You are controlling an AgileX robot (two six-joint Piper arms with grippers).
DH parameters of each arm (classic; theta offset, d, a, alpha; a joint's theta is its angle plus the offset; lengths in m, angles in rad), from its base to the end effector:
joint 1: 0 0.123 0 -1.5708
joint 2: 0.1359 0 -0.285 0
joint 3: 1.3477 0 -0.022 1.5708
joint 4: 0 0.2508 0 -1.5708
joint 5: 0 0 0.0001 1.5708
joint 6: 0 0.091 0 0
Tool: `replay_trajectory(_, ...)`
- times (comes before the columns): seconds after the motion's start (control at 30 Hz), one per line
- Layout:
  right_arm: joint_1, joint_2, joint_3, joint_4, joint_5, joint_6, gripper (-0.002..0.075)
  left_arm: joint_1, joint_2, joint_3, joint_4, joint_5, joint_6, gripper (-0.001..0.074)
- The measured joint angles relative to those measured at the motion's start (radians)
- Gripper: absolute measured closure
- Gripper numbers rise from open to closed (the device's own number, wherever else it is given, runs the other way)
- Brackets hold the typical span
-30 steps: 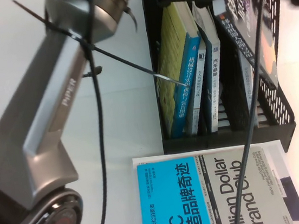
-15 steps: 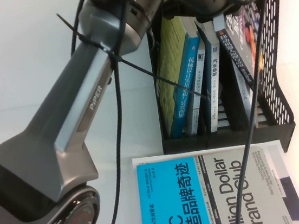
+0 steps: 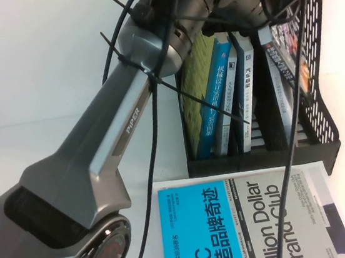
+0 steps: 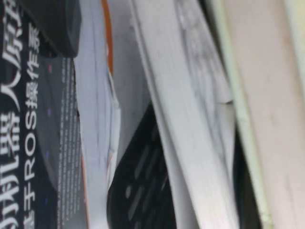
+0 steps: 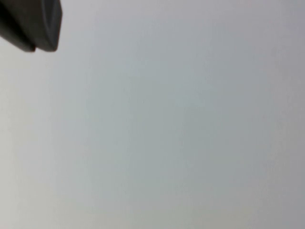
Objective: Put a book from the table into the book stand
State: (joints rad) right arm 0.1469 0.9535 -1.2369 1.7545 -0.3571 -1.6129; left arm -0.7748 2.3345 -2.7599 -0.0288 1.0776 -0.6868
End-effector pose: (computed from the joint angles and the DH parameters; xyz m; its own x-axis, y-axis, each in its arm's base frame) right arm 0.1781 -0.0052 0.5124 0.3199 0.1926 -0.9277 0.1398 0.9588 0.2473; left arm 0.3612 -0.3569 0.3936 -0.7531 -0.1645 -0.6371 0.2999 0.7760 -0.5548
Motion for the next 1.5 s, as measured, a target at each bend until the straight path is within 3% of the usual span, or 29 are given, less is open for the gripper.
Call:
replay_trajectory(0.5,0.000,-0.109,0.263,0.004,0.029,-0.006,0.0726,0.003,0.017,-0.010,-0.084,-0.027,0.078,0.0617)
replay_trajectory(0.6,0.000,-0.109,0.278,0.004,0.044,-0.006,0.0726,0.003,0.018,-0.010,-0.090,-0.025,0.094,0.0542)
replay_trajectory(0.77,0.000,-0.111,0.302,0.004,0.087,-0.029,0.0726,0.003,0.025,-0.010,-0.111,-0.066,0.143,0.0345)
replay_trajectory(0.97,0.000,-0.111,0.364,0.004,0.099,-0.108,0.0726,0.004,0.025,-0.010,-0.115,-0.088,0.248,0.0299)
replay_trajectory(1.1,0.000,-0.111,0.429,0.004,0.132,-0.131,0.0726,0.013,-0.006,-0.004,-0.045,-0.088,0.309,0.0365)
replay_trajectory(1.23,0.000,-0.111,0.513,0.004,0.248,-0.118,0.0726,0.029,-0.088,0.000,0.113,-0.056,0.352,0.0594)
replay_trajectory(1.3,0.000,-0.111,0.552,0.002,0.327,-0.095,0.0726,0.032,-0.142,0.000,0.182,-0.037,0.368,0.0670)
replay_trajectory(1.5,0.000,-0.111,0.642,-0.073,0.637,0.088,0.0727,0.035,-0.308,-0.002,0.361,0.076,0.376,0.0729)
